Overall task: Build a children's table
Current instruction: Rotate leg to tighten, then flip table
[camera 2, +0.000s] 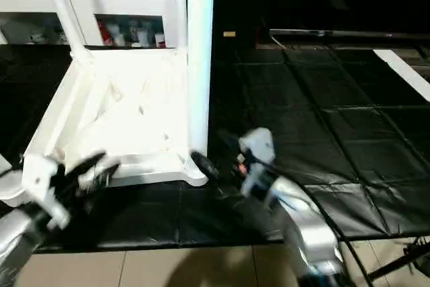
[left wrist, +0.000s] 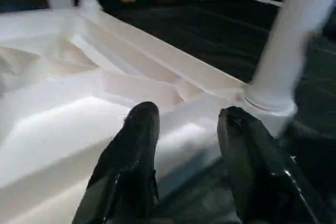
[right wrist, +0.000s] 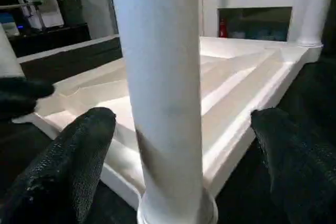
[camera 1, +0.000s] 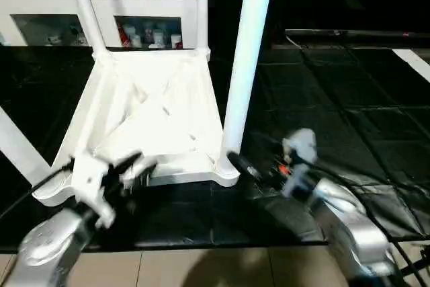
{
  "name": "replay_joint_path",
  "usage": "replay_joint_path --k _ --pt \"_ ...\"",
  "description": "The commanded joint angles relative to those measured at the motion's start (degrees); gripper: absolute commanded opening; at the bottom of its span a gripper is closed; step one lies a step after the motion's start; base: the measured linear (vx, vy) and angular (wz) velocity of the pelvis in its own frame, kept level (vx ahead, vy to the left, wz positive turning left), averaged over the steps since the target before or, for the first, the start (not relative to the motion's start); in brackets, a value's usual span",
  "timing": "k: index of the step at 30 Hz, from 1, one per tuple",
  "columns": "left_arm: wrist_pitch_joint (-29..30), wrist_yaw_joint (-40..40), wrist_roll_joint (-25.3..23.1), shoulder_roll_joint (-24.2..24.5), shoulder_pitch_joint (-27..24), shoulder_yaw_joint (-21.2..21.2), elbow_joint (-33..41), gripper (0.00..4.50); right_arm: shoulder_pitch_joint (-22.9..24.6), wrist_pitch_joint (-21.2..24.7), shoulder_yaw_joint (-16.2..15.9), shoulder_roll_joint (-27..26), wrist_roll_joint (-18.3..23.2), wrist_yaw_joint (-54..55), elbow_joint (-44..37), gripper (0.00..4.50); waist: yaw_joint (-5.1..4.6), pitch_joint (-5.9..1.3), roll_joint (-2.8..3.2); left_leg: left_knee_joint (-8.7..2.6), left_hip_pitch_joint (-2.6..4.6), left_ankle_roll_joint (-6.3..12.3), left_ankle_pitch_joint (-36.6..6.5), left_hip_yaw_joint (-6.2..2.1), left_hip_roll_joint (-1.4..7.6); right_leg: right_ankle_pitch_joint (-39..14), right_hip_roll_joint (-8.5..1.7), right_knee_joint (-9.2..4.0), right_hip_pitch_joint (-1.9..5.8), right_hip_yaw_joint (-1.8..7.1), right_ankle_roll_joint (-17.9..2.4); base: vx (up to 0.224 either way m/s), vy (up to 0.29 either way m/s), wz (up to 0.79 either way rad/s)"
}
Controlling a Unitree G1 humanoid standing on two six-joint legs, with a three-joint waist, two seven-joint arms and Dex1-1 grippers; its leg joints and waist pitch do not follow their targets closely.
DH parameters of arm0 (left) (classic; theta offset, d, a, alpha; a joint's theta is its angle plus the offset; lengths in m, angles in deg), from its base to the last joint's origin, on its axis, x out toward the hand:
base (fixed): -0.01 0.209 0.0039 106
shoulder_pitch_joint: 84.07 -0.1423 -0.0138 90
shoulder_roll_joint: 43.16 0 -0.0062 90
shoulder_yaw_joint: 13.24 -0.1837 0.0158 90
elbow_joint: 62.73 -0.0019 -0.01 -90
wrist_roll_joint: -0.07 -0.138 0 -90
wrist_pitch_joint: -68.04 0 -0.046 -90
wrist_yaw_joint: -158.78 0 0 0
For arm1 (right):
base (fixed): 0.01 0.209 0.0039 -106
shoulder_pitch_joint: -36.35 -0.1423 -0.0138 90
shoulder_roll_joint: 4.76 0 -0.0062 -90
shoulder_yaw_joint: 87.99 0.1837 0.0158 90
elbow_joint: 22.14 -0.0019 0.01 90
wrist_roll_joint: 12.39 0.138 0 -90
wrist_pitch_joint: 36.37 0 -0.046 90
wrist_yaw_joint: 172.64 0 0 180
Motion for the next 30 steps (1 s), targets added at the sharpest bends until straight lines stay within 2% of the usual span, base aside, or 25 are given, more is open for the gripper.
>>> replay_joint_path --k 1,4,6,7,10,12,16,17,21,22,23,24,26,30 --pt "2.93 -3.03 1.75 2.68 -0.88 0.17 1.79 2.09 -1.73 -0.64 -0.55 -0.66 0.64 -1.14 0.75 4.50 -0.09 -2.23 0.80 -4.74 -0.08 0.44 -17.53 -1.22 2.84 -19.29 -3.82 -3.55 1.84 4.28 -5.40 0.000 0.000 0.00" --pt "4.46 -4.21 2.06 4.75 -1.71 0.13 1.89 2.09 -2.62 -0.88 -0.97 -1.16 0.78 -2.04 1.54 4.50 -0.24 -2.23 0.74 -4.77 -0.15 0.44 -17.20 -1.12 2.84 -17.95 -3.76 -3.27 1.92 4.41 -5.96 0.000 0.000 0.00" --pt "4.45 -5.66 -0.13 7.57 -2.61 -0.18 0.85 2.09 -3.76 -1.02 -1.49 -1.74 0.39 -2.18 2.85 4.50 -0.30 -2.19 0.89 -4.77 -0.15 0.43 -17.29 -1.10 2.74 -18.38 -3.71 -3.25 1.83 4.49 -5.99 0.000 0.000 0.00" --pt "4.45 -6.11 -1.08 8.61 -2.86 -0.27 0.13 2.09 -4.32 -1.15 -1.63 -2.02 0.16 -2.05 3.53 4.50 -0.37 -2.10 1.01 -4.83 -0.19 0.33 -17.85 -1.14 2.67 -19.28 -3.63 -3.26 1.83 4.52 -5.73 0.000 0.000 0.00" --pt "5.19 -6.79 -3.15 11.59 -3.07 -1.06 -1.80 2.09 -6.69 -1.96 -1.39 -3.33 -1.28 0.47 6.60 4.50 -0.51 -1.68 0.89 -4.86 0.12 -0.14 -20.60 -1.15 2.37 -25.20 -3.71 -3.80 1.36 4.76 -4.40 0.000 0.000 0.00" --pt "5.49 -7.15 -3.79 12.93 -2.93 -1.66 -2.45 2.09 -8.03 -2.27 -0.99 -4.66 -2.17 2.90 8.23 4.50 -0.44 -1.58 1.07 -4.87 0.82 -0.70 -22.63 -1.28 2.32 -28.95 -3.74 -4.26 0.83 5.15 -3.57 0.000 0.000 0.00" --pt "6.49 -7.21 -4.75 14.55 -2.86 -2.54 -2.62 2.09 -8.93 -2.75 -0.76 -6.12 -2.31 3.58 9.72 4.50 -0.53 -1.69 1.42 -5.02 0.74 -1.08 -23.13 -1.34 2.44 -26.02 -3.45 -3.81 0.81 5.41 -4.66 0.000 0.000 0.00" --pt "6.77 -7.31 -5.31 15.11 -2.70 -3.02 -2.65 2.09 -9.41 -3.30 -0.93 -6.57 -2.69 3.94 10.62 4.50 -0.51 -1.75 1.26 -4.97 0.83 -1.08 -23.28 -1.29 2.45 -25.67 -3.43 -3.82 0.77 5.49 -4.79 0.000 0.000 0.00" --pt "6.04 -3.63 -9.28 14.48 -0.57 -3.95 -4.69 2.09 -10.53 -4.48 -0.55 -8.37 -3.41 6.55 13.14 4.50 -0.51 -1.83 1.30 -4.94 0.85 -1.35 -22.31 -1.20 2.34 -23.84 -3.23 -3.56 0.71 5.80 -5.55 0.000 0.000 0.00" --pt "6.19 -3.16 -9.55 14.26 -0.11 -4.01 -5.12 2.09 -10.58 -4.44 -0.32 -8.67 -3.21 6.89 13.30 4.50 -0.47 -1.93 1.32 -4.90 0.82 -1.34 -21.79 -1.23 2.32 -23.19 -3.29 -3.44 0.81 5.88 -5.74 0.000 0.000 0.00" --pt "6.38 -2.56 -10.00 14.12 0.71 -4.22 -5.84 2.09 -10.62 -4.30 0.36 -9.34 -2.77 7.90 13.46 4.50 -0.60 -1.90 1.21 -5.04 0.38 -1.17 -20.76 -1.32 2.31 -22.52 -3.24 -3.27 1.16 5.90 -5.71 0.000 0.000 0.00" --pt "6.42 -2.45 -10.09 14.12 0.89 -4.30 -5.99 2.09 -10.63 -4.28 0.57 -9.52 -2.65 8.18 13.52 4.50 -0.49 -2.06 1.34 -4.93 0.65 -1.23 -20.48 -1.25 2.36 -21.81 -3.25 -3.20 0.95 5.96 -5.90 0.000 0.000 0.00" --pt "6.83 -2.57 -10.05 14.24 1.27 -4.67 -6.28 2.09 -10.49 -3.88 1.69 -10.30 -1.56 8.93 13.45 4.50 -0.49 -2.15 1.27 -4.95 0.38 -1.08 -19.28 -1.25 2.39 -19.85 -3.28 -2.91 1.21 6.04 -6.48 0.000 0.000 0.00" --pt "6.92 -2.56 -10.61 14.22 1.55 -5.45 -6.99 2.09 -9.85 -3.66 3.34 -10.77 0.47 8.41 12.76 4.50 -0.49 -2.26 1.31 -4.82 0.38 -0.74 -18.08 -1.06 2.32 -16.72 -3.14 -2.55 1.23 6.14 -7.69 0.000 0.000 0.00"
